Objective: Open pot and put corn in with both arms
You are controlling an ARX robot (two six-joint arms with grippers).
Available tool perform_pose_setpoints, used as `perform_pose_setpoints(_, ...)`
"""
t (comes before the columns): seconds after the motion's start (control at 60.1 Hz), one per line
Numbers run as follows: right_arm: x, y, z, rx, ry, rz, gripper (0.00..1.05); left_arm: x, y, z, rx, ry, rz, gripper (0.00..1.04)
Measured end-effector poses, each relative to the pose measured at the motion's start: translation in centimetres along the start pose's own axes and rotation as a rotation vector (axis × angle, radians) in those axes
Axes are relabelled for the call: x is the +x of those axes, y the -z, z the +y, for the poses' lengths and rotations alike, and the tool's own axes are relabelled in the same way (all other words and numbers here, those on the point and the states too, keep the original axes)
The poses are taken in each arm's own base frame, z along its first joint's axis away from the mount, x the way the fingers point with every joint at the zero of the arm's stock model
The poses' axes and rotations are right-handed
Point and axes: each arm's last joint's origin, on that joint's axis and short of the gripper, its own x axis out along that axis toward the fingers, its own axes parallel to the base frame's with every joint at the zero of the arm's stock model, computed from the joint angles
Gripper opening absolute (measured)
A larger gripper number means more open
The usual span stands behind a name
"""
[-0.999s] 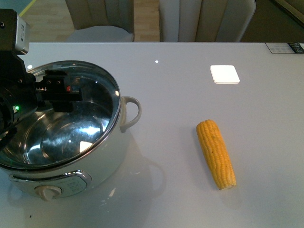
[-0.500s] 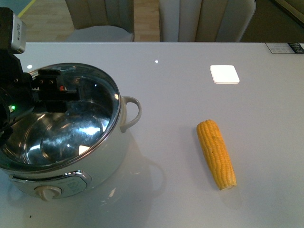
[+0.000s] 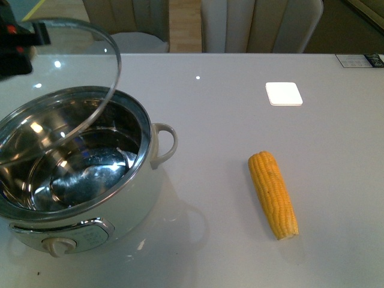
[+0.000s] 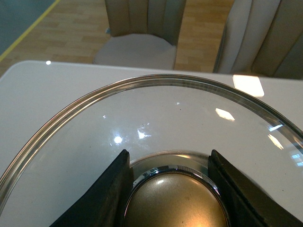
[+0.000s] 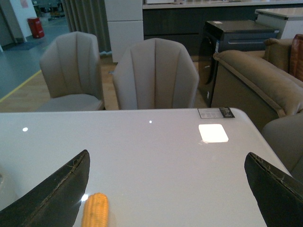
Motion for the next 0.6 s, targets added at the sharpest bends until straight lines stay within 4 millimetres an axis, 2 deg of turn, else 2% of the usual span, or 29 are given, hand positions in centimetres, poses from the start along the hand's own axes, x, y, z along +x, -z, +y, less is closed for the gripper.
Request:
perform_pose_setpoints(0.133, 0.0, 0.0, 0.0, 0.0, 0.0, 0.0, 0.96, -0.1, -1.2, 3.5, -0.006, -0.058, -0.043, 0.43)
perform_pose_setpoints(0.316, 0.0, 0.0, 0.0, 0.0, 0.0, 0.0, 0.96, -0.4, -0.8, 10.7, -0.027, -0.204, -0.08, 0.43)
perform_pose_setpoints(0.466, 0.0, 0.0, 0.0, 0.0, 0.0, 0.0, 0.96, -1.0, 1.8, 17.1, -0.071, -0.338, -0.077, 0.43)
perform_pose_setpoints(0.599, 0.0, 0.0, 0.0, 0.0, 0.0, 0.0, 0.96, -1.5, 5.1, 20.9, -0.101, -0.415, -0.028, 0.43)
